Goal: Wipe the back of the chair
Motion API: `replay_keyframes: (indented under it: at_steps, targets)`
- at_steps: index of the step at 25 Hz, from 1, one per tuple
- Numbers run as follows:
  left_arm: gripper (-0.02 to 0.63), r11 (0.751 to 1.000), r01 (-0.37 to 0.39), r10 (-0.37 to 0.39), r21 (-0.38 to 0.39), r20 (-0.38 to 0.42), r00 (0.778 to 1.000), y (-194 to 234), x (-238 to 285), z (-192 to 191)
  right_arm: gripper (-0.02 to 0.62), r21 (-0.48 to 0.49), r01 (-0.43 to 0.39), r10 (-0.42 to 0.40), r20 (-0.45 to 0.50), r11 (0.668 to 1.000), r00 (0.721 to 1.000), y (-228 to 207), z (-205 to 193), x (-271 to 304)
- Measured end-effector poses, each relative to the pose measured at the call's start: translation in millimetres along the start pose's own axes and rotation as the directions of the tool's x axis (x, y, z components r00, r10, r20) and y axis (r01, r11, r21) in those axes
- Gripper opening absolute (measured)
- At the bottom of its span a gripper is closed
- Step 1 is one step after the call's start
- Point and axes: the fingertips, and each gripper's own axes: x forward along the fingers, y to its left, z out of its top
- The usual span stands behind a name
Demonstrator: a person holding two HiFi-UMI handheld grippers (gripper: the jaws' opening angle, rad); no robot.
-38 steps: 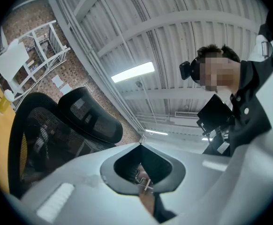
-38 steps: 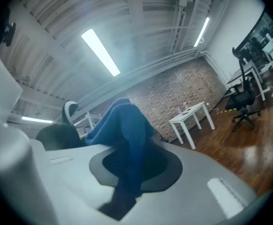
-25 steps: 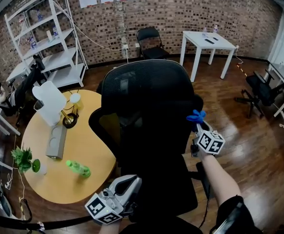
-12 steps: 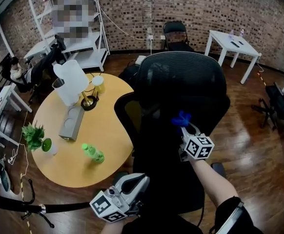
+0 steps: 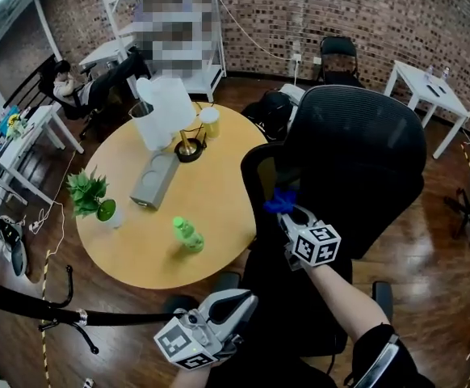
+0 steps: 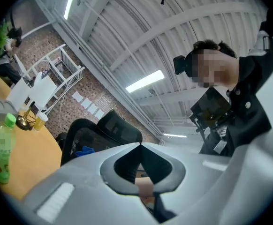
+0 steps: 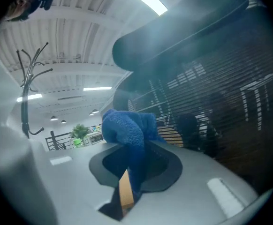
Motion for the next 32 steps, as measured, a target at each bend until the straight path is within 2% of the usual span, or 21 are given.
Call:
replay_keyframes:
  at_steps: [3,5,6,8,9,10,12,14,16,18,25,29,32]
  targets:
    - [-0.003,0.999,-0.035,0.034,0.01,0.011,0.999,5,-11,3,0.054,-0.006,-0.07,0.07,-0.043,0.997,0.997,30,-15,28]
    - [-0.003,0.998,-0.054,0.054,0.02,0.016,0.998,10,-16,5,0.054,0.024,-0.142,0.143,-0.074,0.99,0.987,52,-26,42]
    - [-0.003,0.998,-0.06,0.06,0.024,0.017,0.998,12,-17,5,0.054,0.045,-0.199,0.202,-0.091,0.979,0.975,66,-32,45]
    - [-0.003,0.997,-0.064,0.064,0.031,0.014,0.998,14,-16,5,0.054,0.073,-0.338,0.344,-0.113,0.938,0.932,95,-43,43]
    - [-0.003,0.997,-0.063,0.063,0.034,0.012,0.998,15,-14,4,0.054,0.075,-0.386,0.393,-0.12,0.919,0.912,103,-47,41]
    - [-0.003,0.998,-0.061,0.06,0.035,0.01,0.998,16,-11,4,0.054,0.075,-0.4,0.407,-0.127,0.913,0.905,104,-51,38]
    - [-0.003,0.998,-0.051,0.051,0.037,0.005,0.999,16,-4,1,0.054,0.094,-0.326,0.336,-0.13,0.941,0.933,81,-57,35]
    - [-0.003,0.999,-0.038,0.038,0.038,-0.002,0.999,16,4,-2,0.054,0.124,-0.184,0.2,-0.126,0.975,0.972,39,-61,29]
    - [-0.003,0.999,-0.019,0.019,0.036,-0.009,1.0,15,14,-5,0.054,0.151,-0.075,0.094,-0.118,0.986,0.989,-2,-61,17]
    - [-0.003,0.999,0.005,-0.005,0.031,-0.021,1.0,13,24,-11,0.054,0.16,-0.033,0.049,-0.1,0.987,0.994,-29,-60,-3]
    - [-0.003,0.997,0.08,-0.08,-0.001,-0.069,0.994,12,60,-36,0.054,0.182,0.125,-0.119,-0.047,0.975,0.992,-105,-58,-77]
    - [-0.003,0.992,0.122,-0.124,-0.023,-0.087,0.988,7,79,-52,0.054,0.189,0.228,-0.226,-0.029,0.955,0.974,-146,-54,-121]
    - [-0.003,0.989,0.142,-0.145,-0.039,-0.094,0.985,5,91,-62,0.054,0.198,0.311,-0.313,-0.022,0.93,0.95,-179,-52,-159]
